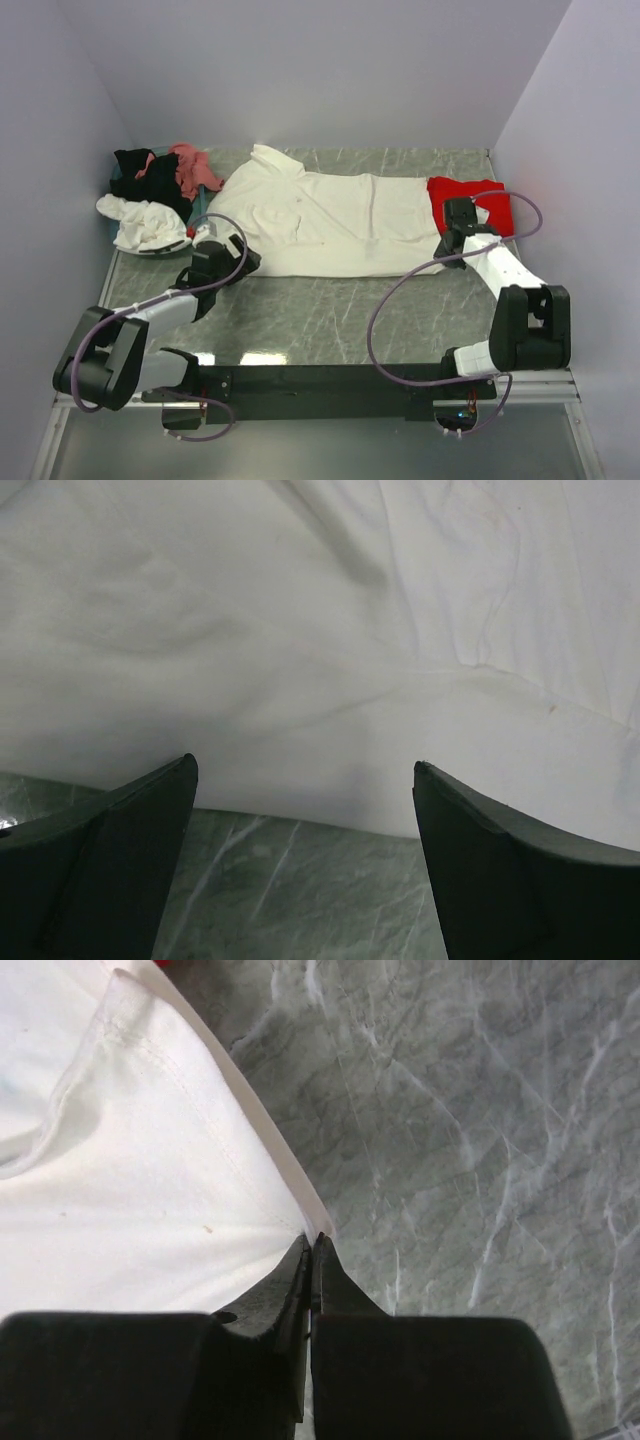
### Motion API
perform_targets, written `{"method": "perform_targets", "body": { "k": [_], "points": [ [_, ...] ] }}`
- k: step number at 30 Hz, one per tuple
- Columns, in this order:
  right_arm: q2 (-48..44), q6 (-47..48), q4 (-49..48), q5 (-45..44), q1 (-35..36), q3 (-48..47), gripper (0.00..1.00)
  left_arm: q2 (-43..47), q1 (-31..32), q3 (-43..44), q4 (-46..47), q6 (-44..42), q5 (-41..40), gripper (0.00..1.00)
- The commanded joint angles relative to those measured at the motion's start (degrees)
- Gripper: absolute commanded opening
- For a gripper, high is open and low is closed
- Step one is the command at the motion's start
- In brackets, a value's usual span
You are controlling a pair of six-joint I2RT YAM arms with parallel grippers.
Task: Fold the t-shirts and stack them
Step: Fold the tshirt
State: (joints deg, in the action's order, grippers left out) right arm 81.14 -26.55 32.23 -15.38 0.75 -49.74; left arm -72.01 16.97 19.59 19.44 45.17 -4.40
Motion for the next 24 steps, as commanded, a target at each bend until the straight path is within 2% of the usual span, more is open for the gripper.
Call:
{"method": "perform_targets", "body": {
  "k": [1,7,12,18,21,24],
  "points": [
    [-3.2,-0.7,1.2,-1.0,-0.4,1.0,0.00,2.7,0.3,0.7,-4.7,0.1,-0.1,0.95],
    [-3.8,-1.1,1.6,-1.1,-0.5,1.8,0.00,5.7,1.1,5.8,-6.9,-1.6,-1.2,0.95],
    [-7.0,-2.0,2.3,-2.6,-0.6,2.2,0.00,-1.6,1.8,9.2,-3.0,-1.2,-0.2,0.95],
    [-8.5,-2.4,3.2,-3.9,-0.5,2.4,0.00,-13.1,7.1,15.3,-1.1,-2.1,-2.5,0.95],
    [-9.0,-2.6,3.2,-4.0,-0.5,2.7,0.00,-15.4,8.0,14.4,-0.3,-0.8,-1.5,0.94],
    [-9.5,-2.9,2.5,-2.9,-0.5,3.2,0.00,-13.7,10.3,10.7,-1.9,0.4,-4.9,0.94]
  ]
}}
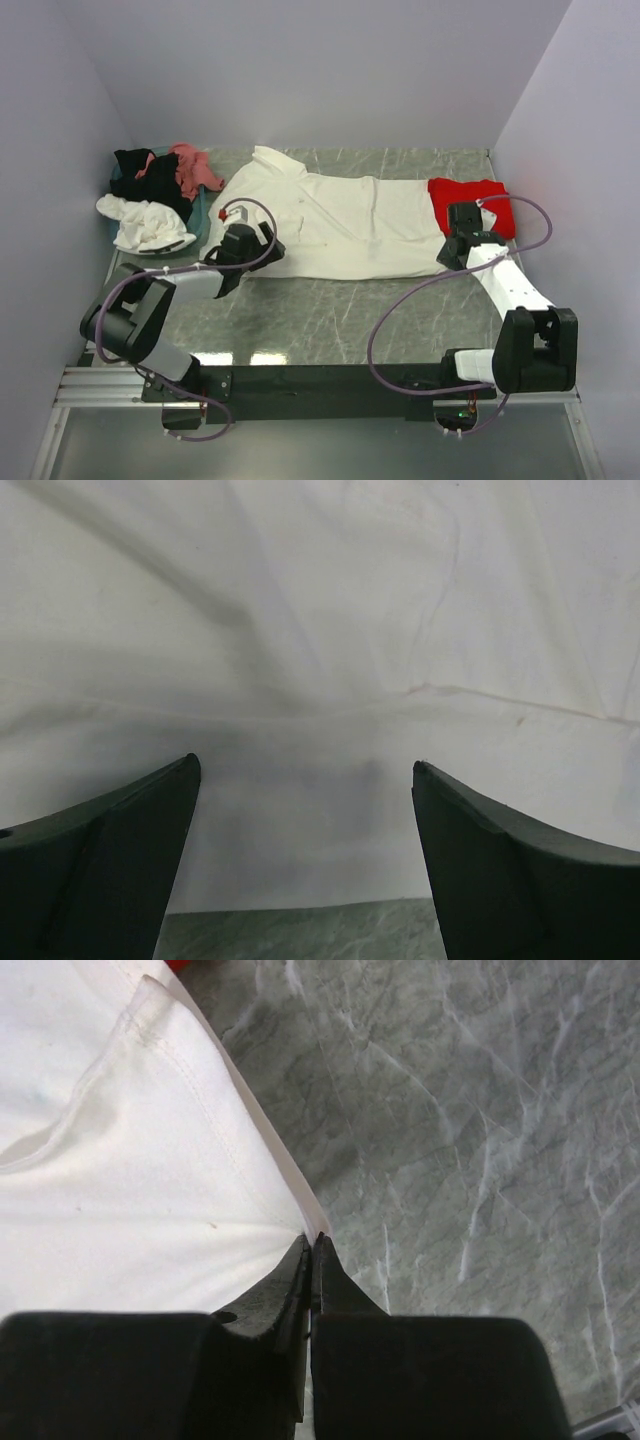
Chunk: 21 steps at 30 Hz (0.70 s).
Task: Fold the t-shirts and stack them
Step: Fold the tshirt
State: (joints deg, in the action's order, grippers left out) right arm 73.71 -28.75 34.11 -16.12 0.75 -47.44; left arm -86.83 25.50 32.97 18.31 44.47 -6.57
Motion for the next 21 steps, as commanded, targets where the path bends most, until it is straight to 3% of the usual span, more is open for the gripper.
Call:
{"method": "perform_targets", "body": {
  "k": [1,10,21],
  "points": [
    [-2.2,-1.0,0.3,-1.9,-0.5,1.3,0.00,1.9,3.2,-3.5,-2.1,1.4,-3.9,0.94],
    [-8.3,-0.9,-4.7,8.8,-0.6,7.1,0.00,12.8,13.6,-11.9,-11.5,9.4,-13.6,0.95],
    [-18.6,-2.0,-2.1,16.0,0.4,10.6,0.00,24.2,21.7,-17.7,-22.1,19.3,-17.7,0.95]
  ]
}}
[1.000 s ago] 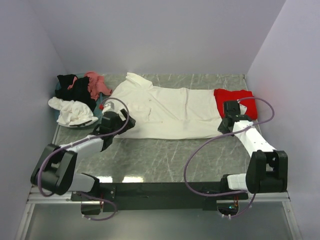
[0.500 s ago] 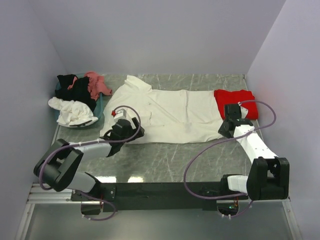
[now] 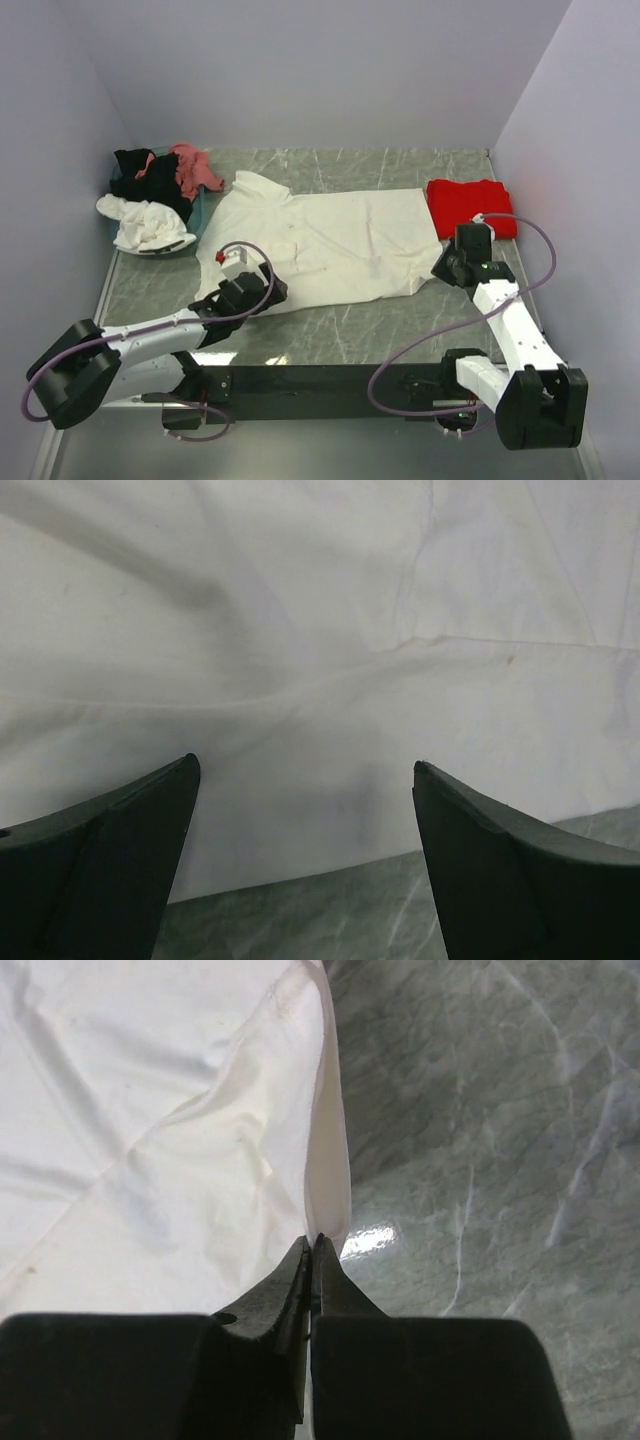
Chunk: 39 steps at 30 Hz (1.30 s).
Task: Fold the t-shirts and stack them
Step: Fold the tshirt
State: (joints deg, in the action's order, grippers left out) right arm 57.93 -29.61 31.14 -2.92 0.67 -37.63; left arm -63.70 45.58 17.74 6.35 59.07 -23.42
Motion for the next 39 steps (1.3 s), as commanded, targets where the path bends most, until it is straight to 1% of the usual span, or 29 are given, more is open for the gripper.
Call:
{"method": "perform_targets", "body": {
  "k": [1,3,7,8,14,16,19,21,24,25,26,28,29,30,32,34,35,37,38,39],
  "points": [
    [-3.3,-1.3,1.3,2.6,0.5,0.8,0.00,2.7,2.5,-2.4,-11.5,5.7,-1.2,0.95],
    [-4.8,-1.6,2.3,2.8,0.6,0.5,0.00,4.0,3.2,-2.2,-12.8,6.1,-1.7,0.95],
    [-6.4,-2.1,4.6,2.7,0.8,-0.3,0.00,8.6,4.6,0.5,-19.4,6.1,-4.3,0.96],
    [-7.0,-2.3,5.6,1.9,0.9,-0.6,0.00,9.6,4.6,1.0,-22.2,5.9,-4.7,0.96],
    [-8.9,-3.4,8.9,-2.6,1.3,-3.2,0.00,18.7,4.7,2.7,-29.4,6.1,-5.4,0.96],
    [-9.1,-3.7,9.0,-3.0,1.4,-3.3,0.00,21.0,4.7,3.4,-30.3,5.1,-5.0,0.96],
    [-8.3,-4.2,9.8,-4.6,2.3,-3.7,0.01,21.3,4.7,5.7,-31.1,3.4,-5.8,0.96],
    [-7.3,-4.8,10.3,-6.1,4.0,-4.2,0.07,20.2,4.7,7.6,-29.9,2.0,-6.1,0.96],
    [-6.3,-5.5,11.1,-9.1,5.6,-4.9,0.14,15.2,4.6,9.0,-24.2,-1.3,-4.3,0.96],
    [-6.3,-5.6,11.3,-9.8,5.7,-5.3,0.19,11.7,4.7,9.2,-20.1,-3.1,-3.7,0.96],
    [-6.5,-6.0,12.2,-11.9,6.1,-5.6,0.31,9.7,4.7,9.9,-19.1,-3.6,-3.3,0.96],
    [-7.2,-6.8,13.1,-15.5,7.8,-7.5,0.40,4.1,4.7,13.2,-17.5,-5.4,-3.0,0.96],
    [-8.2,-7.0,14.3,-20.0,8.6,-8.2,0.48,2.5,4.7,14.2,-15.9,-6.1,-2.9,0.96],
    [-8.5,-7.0,14.5,-21.6,10.3,-9.5,0.52,1.1,4.7,15.8,-14.9,-6.7,-2.2,0.96],
    [-8.2,-6.3,14.4,-22.9,11.2,-10.8,0.60,-2.1,4.7,17.7,-11.8,-8.6,-1.4,0.96],
    [-6.4,-4.4,12.5,-20.1,12.2,-11.3,0.61,-5.4,4.7,19.0,-10.6,-10.0,-1.0,0.97],
    [-5.6,-3.4,9.2,-16.5,13.0,-10.5,0.61,-6.2,4.7,19.8,-9.7,-10.3,-0.9,0.96],
    [-2.6,-3.2,5.5,-13.0,16.0,-9.1,0.61,-9.1,4.7,20.0,-8.1,-10.8,-0.1,0.96],
    [-1.2,-3.3,1.9,-11.5,17.0,-8.4,0.61,-10.0,4.7,19.4,-7.2,-11.0,0.2,0.96],
    [0.3,-3.8,0.3,-9.0,18.0,-7.3,0.61,-10.7,4.7,18.9,-4.4,-11.1,0.7,0.97]
  ]
}}
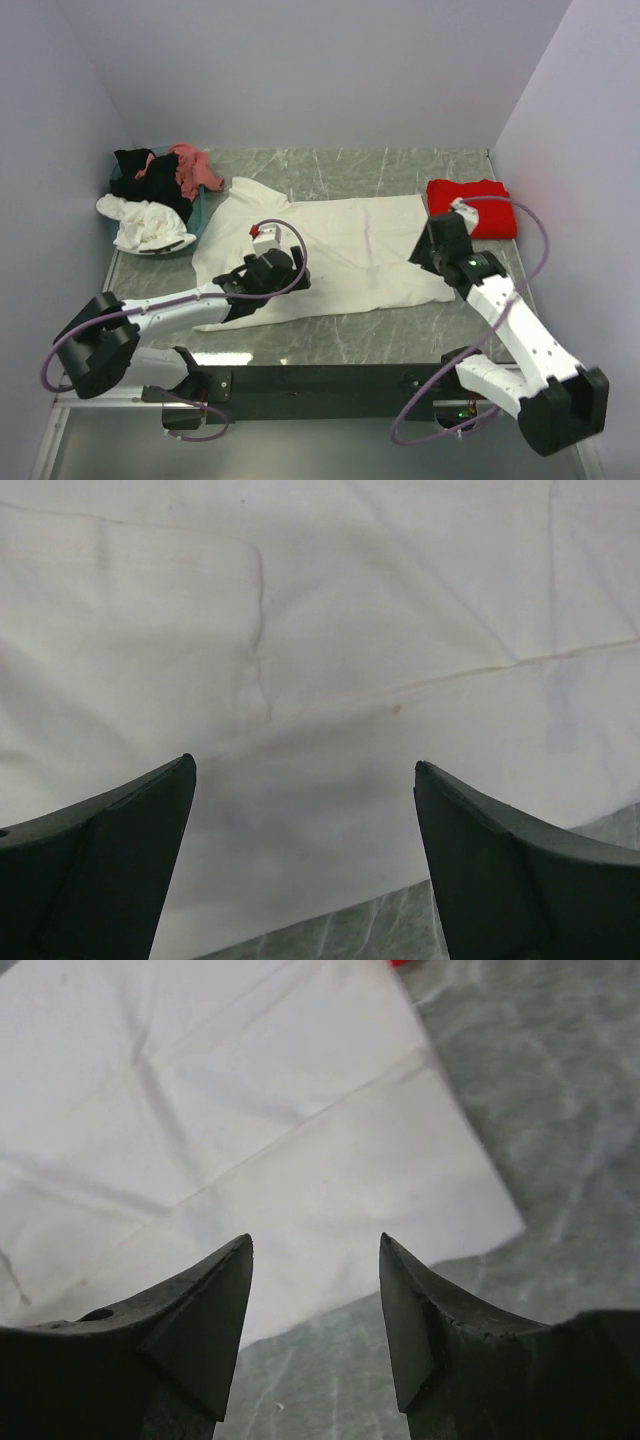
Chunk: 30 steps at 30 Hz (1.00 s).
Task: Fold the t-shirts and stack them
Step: Fold the tshirt
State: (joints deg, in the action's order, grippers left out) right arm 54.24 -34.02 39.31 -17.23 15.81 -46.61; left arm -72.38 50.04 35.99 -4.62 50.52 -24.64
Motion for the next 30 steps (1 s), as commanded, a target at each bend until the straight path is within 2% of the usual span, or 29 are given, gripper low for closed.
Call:
{"method": "perform_targets", "body": {
  "k": [1,7,12,24,30],
  "points": [
    [7.5,0.3,-10.8,6.1,5.3,2.1,0.61,-3.5,0.2,0.1,8.0,-2.8,3.2,0.96],
    [20.0,-1.9,-16.8,7.0,12.1,2.6,0.60,-6.6,0.2,-5.1,13.9,-1.3,4.9,0.96],
    [24.9,-4.2,-19.4,6.7,15.4,5.6,0.60,-5.1,0.2,-9.9,16.0,0.2,5.9,0.96],
    [27.6,-12.6,-19.0,6.0,21.7,13.6,0.61,-0.5,0.7,-18.8,17.6,1.9,7.6,0.96],
    [24.2,-16.3,-13.6,3.8,24.8,15.1,0.61,4.3,2.3,-21.6,14.7,5.3,7.2,0.95]
  ]
}}
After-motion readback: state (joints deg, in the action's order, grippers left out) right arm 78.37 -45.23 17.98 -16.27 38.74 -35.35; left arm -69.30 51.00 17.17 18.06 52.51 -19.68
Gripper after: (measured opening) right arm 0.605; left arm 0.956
